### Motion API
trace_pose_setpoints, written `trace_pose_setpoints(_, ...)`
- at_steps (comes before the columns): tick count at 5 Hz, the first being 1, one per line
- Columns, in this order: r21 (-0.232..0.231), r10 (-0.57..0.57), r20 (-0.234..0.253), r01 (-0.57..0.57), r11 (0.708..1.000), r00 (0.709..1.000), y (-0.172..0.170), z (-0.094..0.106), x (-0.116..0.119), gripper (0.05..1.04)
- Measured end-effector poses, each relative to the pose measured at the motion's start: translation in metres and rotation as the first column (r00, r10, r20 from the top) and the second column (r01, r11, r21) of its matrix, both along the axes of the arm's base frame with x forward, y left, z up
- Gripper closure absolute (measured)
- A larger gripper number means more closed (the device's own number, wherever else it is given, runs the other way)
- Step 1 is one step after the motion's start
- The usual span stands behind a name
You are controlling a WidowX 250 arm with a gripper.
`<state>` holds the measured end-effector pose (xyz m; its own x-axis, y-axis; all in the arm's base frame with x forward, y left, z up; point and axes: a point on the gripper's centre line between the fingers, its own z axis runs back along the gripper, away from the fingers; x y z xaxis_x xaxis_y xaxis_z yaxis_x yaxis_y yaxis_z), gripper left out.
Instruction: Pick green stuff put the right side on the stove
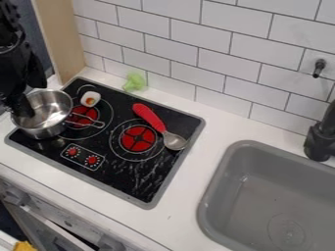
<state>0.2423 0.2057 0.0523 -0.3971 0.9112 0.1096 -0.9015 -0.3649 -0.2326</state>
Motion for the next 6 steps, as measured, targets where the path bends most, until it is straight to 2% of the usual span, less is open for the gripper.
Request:
trace_pose_setpoints(1,-0.029,0.001,-0.024,-0.001,1.000,1.000,-0.003,-0.010,-0.002,0.083)
trace_pose_setpoints(2,-0.081,-0.004,-0.032,0.002,0.997,0.999,-0.009,-0.012,0.000,0.083)
trace_pose_setpoints(4,-0.088,-0.041,0.010,0.042,0.995,0.999,-0.017,-0.011,0.022,0.083)
trace_pose_setpoints(5,-0.105,-0.071,0.066,0.078,0.991,0.995,-0.030,-0.010,0.045,0.083)
trace_pose_setpoints(6,-0.091,-0.151,0.042,0.154,0.984,0.988,-0.042,-0.018,0.063,0.083)
